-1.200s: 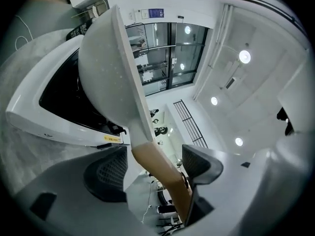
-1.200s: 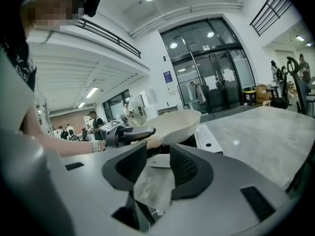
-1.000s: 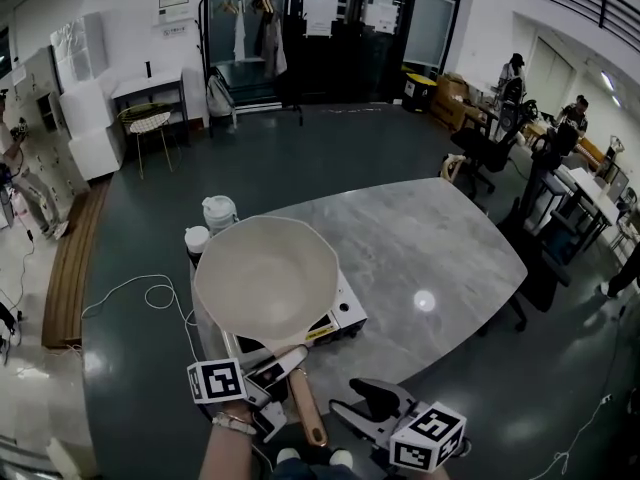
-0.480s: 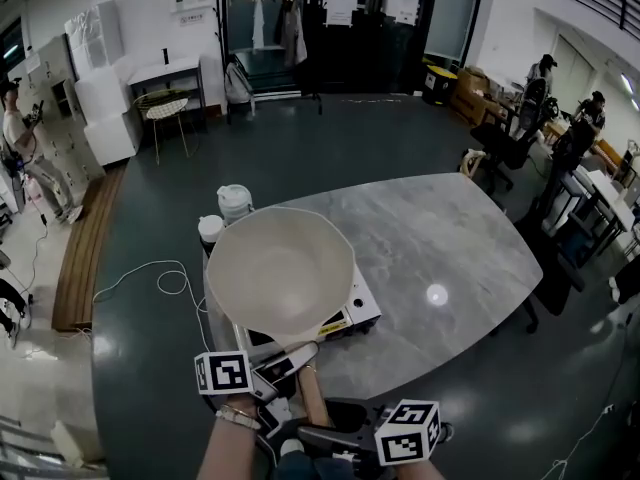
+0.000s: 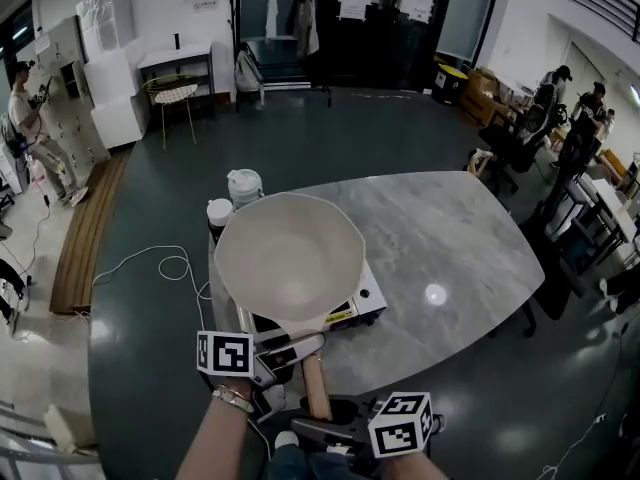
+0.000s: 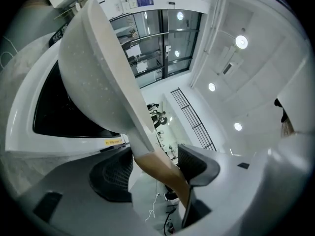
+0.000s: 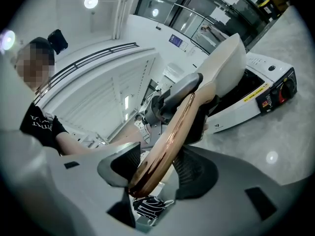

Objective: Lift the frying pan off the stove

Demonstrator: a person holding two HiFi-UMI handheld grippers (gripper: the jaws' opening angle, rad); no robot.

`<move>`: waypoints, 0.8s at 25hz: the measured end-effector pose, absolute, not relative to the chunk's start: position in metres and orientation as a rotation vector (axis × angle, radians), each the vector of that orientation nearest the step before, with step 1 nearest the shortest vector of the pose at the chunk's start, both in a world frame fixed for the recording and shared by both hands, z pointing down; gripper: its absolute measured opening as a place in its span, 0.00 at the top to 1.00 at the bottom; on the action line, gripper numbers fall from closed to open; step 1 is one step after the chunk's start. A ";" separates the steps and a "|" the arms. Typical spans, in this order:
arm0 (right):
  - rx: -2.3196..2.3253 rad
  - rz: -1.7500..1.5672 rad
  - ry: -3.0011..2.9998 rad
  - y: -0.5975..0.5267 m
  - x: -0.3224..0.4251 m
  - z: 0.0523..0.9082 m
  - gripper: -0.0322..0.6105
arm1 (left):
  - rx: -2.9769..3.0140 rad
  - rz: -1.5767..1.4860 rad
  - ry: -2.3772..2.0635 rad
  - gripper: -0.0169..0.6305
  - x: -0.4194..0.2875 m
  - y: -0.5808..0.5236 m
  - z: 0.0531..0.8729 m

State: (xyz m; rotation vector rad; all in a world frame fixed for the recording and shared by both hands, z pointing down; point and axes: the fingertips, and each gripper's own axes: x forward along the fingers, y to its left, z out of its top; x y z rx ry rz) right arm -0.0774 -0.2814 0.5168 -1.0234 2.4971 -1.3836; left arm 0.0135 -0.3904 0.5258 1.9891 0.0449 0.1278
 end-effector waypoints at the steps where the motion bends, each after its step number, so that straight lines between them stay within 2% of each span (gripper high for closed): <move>1: -1.032 -1.381 2.504 -0.282 -0.078 0.518 0.59 | 2.002 0.132 0.045 0.52 0.013 -0.391 0.526; 10: -1.043 -1.338 2.562 -0.276 -0.077 0.515 0.58 | 2.033 0.156 0.013 0.52 0.015 -0.385 0.521; 20: -1.029 -1.171 2.650 -0.282 -0.075 0.474 0.58 | 2.135 0.103 -0.002 0.52 0.014 -0.393 0.466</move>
